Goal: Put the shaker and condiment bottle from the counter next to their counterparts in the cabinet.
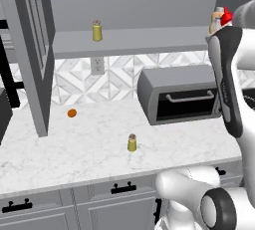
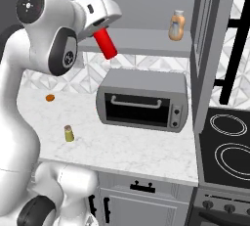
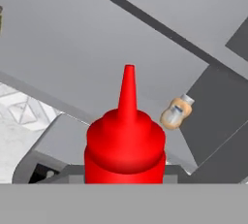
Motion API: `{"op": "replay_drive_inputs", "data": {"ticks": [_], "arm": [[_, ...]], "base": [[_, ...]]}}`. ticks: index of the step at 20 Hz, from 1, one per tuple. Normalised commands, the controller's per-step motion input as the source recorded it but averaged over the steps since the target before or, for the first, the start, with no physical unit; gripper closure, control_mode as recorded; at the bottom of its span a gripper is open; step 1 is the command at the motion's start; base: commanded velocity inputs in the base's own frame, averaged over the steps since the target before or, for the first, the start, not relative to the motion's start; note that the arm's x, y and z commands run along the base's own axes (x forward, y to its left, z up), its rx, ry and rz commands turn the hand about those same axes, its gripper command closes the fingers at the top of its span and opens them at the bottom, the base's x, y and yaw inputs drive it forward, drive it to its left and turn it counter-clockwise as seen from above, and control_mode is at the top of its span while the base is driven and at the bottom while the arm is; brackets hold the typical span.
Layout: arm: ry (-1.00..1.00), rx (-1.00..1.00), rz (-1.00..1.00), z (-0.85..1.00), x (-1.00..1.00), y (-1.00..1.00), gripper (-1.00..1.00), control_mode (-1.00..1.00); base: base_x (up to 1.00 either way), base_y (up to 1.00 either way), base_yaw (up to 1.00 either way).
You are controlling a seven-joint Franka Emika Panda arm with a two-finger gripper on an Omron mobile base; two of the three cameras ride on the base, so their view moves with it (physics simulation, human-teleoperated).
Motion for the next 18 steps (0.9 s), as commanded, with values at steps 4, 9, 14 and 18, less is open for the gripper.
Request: {"op": "replay_drive_inputs", "data": {"ticks": [4, 9, 14, 18], "arm": [[0.0, 0.01, -0.03, 0.08, -0.07, -0.07, 1.0, -1.0], [-0.12, 0.06, -0.01, 0.0, -0.14, 0.0, 1.0, -1.0], [-0.54, 0.16, -0.17, 0.0, -0.39, 0.0, 1.0, -1.0], [-0.22, 0.3, -0.22, -0.15, -0.28, 0.0, 1.0, -1.0]], "base": [[0.0, 0.0, 0.0], [0.0, 0.0, 0.0], [0.0, 0.0, 0.0], [0.0, 0.0, 0.0]]}}
